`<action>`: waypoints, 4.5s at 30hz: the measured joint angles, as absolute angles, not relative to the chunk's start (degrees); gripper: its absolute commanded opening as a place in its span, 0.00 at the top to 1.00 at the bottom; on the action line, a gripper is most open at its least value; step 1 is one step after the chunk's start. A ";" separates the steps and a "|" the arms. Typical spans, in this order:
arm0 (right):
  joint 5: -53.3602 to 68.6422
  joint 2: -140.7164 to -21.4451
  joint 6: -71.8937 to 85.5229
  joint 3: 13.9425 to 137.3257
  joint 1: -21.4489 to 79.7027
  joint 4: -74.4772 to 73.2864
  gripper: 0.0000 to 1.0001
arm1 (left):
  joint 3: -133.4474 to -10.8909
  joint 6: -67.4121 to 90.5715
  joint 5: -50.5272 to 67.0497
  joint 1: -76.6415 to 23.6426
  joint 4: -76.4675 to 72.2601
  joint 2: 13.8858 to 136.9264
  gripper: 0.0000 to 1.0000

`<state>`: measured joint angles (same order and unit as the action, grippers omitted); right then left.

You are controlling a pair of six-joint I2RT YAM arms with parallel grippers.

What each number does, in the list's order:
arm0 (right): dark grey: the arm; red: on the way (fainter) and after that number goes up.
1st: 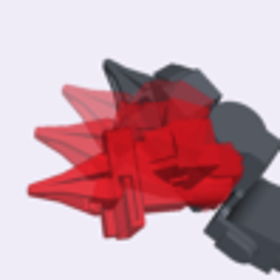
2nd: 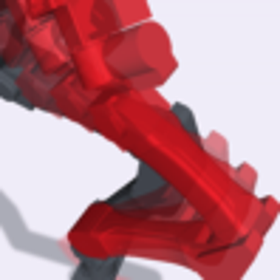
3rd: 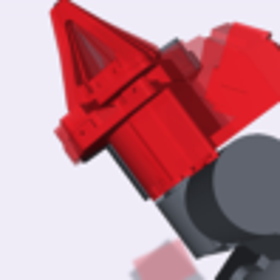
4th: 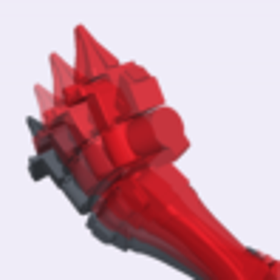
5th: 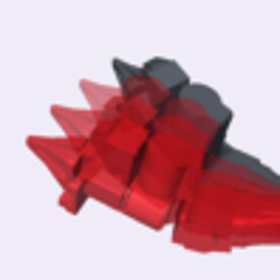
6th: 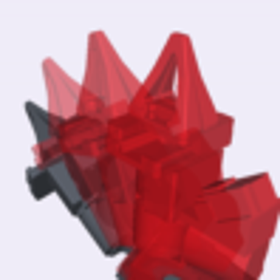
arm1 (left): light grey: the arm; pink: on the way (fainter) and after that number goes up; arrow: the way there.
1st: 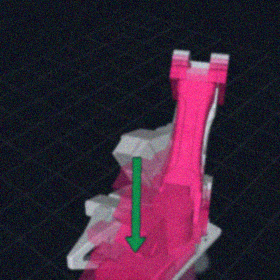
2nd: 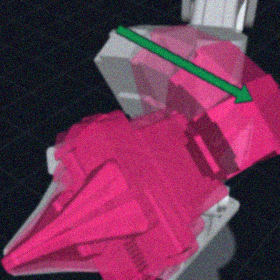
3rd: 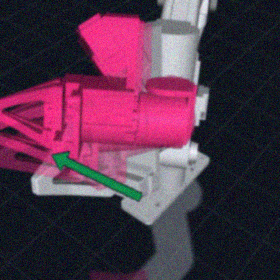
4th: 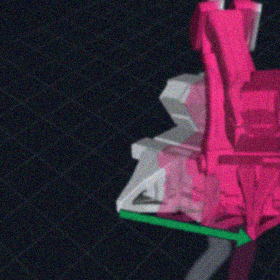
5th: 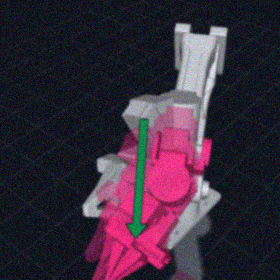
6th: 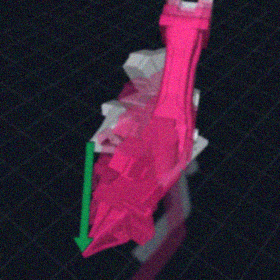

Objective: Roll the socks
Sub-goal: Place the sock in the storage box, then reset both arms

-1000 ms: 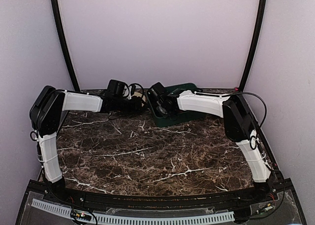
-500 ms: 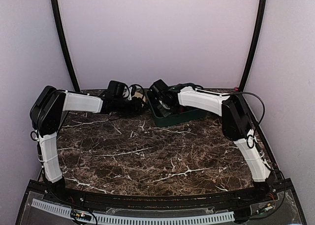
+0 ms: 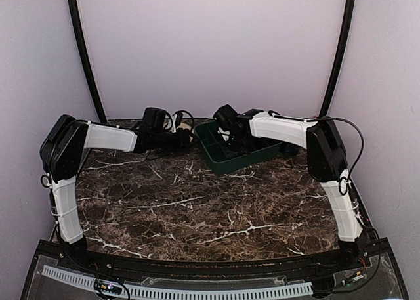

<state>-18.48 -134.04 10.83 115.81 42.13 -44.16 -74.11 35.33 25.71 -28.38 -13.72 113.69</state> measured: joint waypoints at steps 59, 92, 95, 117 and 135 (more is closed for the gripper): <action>-31.77 -129.86 4.69 111.39 47.92 -48.95 1.00 | -69.32 39.40 21.61 -31.83 -15.77 115.37 0.48; -12.47 -134.06 7.86 117.34 40.10 -52.73 0.57 | -69.52 39.07 22.92 -31.83 -16.08 115.24 0.48; -12.51 -132.86 7.84 117.25 40.16 -52.31 0.55 | -69.97 38.89 22.83 -31.83 -15.27 115.24 0.48; -22.15 -101.89 7.66 84.18 39.70 -29.30 0.28 | -66.59 31.92 12.14 -31.83 -10.22 103.79 0.46; -50.59 -74.15 18.90 43.29 36.82 3.25 0.01 | -35.62 13.04 -26.61 -31.83 -26.11 73.56 0.20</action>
<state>-50.59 -74.15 18.90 43.29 36.82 3.25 -35.62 13.04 -26.61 -31.83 -26.11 73.56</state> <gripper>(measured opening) 0.993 0.767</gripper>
